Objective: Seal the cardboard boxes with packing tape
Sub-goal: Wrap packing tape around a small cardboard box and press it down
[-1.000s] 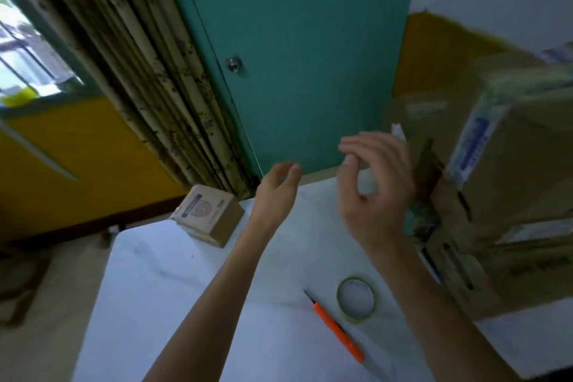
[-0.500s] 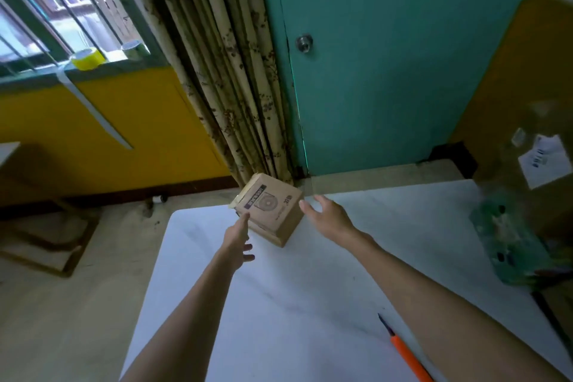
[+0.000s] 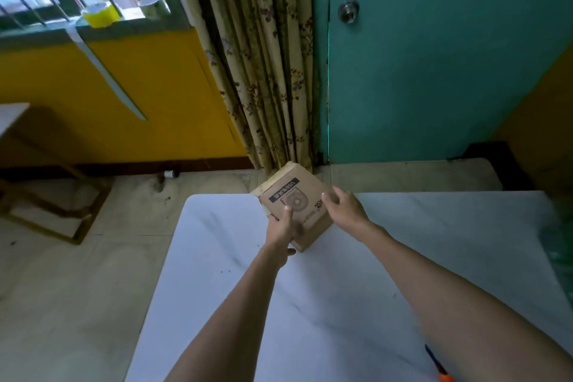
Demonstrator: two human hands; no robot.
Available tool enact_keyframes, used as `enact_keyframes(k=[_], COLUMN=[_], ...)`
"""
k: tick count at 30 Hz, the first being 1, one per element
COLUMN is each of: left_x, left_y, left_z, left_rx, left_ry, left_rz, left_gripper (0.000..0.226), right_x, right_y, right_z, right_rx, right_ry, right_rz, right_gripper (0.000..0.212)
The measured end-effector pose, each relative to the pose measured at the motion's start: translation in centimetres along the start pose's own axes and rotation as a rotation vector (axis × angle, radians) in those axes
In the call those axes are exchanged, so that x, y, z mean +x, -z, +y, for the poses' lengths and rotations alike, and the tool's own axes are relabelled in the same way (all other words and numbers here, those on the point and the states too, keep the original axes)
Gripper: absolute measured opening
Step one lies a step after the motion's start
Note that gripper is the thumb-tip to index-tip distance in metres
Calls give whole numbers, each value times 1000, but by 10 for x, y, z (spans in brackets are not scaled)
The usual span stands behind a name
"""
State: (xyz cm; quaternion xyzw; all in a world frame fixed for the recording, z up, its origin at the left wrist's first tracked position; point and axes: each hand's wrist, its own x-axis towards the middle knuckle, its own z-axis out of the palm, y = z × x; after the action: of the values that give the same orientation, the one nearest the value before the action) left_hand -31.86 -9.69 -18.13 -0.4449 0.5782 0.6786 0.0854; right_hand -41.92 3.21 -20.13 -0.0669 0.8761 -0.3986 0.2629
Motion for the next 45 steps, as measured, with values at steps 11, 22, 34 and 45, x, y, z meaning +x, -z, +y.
enact_keyframes(k=[11,22,34,45], left_x=[-36,-91,-149,-162], left_y=[-7,-35,-41,-55], left_z=[-38,-110,-172,-118], left_rx=[-69,-196,-88,31], left_ry=[-292,-269,-244,-451], left_rz=[-36,8,69,128], left_gripper=[37,54,52,42], right_x=[-48,-157,-240,-223], right_y=[11,14,7,40], right_z=[48,113,147,110], right_rx=[169,443,457,537], right_ry=[2,-129,-71,-44], right_rz=[75,186,60,74], right_gripper=[34,36,45,81])
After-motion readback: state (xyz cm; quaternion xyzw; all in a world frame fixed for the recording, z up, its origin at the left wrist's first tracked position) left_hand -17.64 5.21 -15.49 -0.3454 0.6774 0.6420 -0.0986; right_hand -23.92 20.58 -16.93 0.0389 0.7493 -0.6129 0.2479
